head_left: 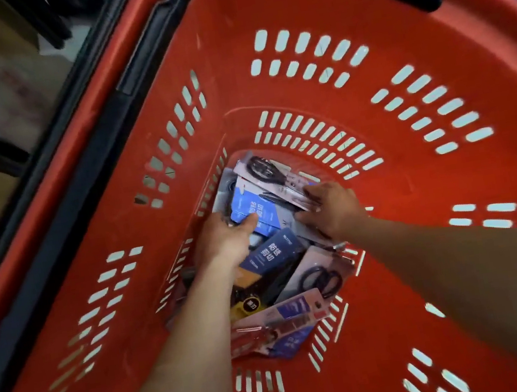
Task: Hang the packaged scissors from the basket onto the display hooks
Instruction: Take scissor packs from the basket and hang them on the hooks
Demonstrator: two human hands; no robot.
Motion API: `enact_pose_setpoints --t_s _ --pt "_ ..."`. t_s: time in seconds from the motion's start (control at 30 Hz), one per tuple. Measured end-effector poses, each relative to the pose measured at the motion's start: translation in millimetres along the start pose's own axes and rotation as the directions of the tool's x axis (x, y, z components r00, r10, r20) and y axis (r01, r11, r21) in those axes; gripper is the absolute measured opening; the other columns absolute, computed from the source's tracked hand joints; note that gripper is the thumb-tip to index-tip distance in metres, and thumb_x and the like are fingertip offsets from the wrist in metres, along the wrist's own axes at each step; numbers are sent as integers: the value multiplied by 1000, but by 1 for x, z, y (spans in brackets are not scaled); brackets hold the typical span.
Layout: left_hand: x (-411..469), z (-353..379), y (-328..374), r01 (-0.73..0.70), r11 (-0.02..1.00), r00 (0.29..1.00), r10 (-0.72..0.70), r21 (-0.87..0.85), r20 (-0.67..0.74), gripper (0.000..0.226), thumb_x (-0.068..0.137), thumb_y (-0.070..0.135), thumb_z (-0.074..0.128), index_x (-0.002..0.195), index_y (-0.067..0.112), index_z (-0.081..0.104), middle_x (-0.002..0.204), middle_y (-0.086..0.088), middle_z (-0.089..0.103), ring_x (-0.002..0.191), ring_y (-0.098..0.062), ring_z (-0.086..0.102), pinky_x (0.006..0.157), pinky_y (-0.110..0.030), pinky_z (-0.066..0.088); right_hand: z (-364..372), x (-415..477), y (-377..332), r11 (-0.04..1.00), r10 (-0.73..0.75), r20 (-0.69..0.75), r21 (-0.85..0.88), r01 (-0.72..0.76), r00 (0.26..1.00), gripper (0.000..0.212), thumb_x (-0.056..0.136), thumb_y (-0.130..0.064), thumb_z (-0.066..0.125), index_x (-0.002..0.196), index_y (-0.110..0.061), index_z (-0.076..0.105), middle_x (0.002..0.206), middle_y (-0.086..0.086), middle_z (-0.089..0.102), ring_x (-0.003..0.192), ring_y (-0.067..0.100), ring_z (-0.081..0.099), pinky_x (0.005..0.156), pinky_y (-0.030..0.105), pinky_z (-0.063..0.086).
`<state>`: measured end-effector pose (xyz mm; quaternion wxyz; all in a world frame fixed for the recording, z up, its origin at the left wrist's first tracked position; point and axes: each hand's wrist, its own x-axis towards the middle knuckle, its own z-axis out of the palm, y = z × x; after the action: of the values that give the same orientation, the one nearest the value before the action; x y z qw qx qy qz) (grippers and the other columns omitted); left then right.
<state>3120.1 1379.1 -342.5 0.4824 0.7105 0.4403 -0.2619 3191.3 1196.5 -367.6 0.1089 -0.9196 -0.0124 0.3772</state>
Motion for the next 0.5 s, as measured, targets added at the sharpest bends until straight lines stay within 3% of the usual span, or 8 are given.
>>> enact_pose_setpoints --t_s 0.1,0.17,0.23,0.37,0.5 --pt "-20 -2 12 -38 999 999 38 -15 -17 33 82 39 74 107 20 65 106 4 68 95 -21 65 91 -39 53 -15 -11 -3 999 -17 -40 -51 15 999 28 97 -38 51 112 -19 65 107 12 69 94 33 64 71 31 45" --pt "-38 -5 21 -97 990 995 99 103 -16 48 83 42 72 125 22 60 125 -2 65 111 -26 62 96 -40 50 -29 -22 -7 998 38 -60 -44 -40 997 29 101 -31 43 107 -15 67 93 14 70 78 32 66 65 29 41" --pt "-63 -13 26 -155 972 986 163 178 -32 52 82 45 71 128 26 58 128 -2 64 116 -28 60 96 -41 49 -46 -30 -10 998 52 -70 -42 -55 996 27 99 -26 44 105 -12 67 99 17 70 85 34 66 66 29 41" --pt "-124 -24 23 -227 966 971 235 121 -53 29 81 43 74 106 34 62 96 12 69 94 -20 67 82 -40 54 -83 -61 -21 998 14 -50 -61 -17 999 26 96 -24 43 103 -11 64 102 17 69 87 36 64 65 33 44" --pt "-182 -39 29 -353 926 928 365 135 -79 38 80 44 75 116 41 62 96 20 60 93 -11 62 77 -31 54 -121 -110 -32 992 -73 -45 -111 67 996 18 96 -22 46 86 -14 58 92 14 69 82 36 64 63 34 46"
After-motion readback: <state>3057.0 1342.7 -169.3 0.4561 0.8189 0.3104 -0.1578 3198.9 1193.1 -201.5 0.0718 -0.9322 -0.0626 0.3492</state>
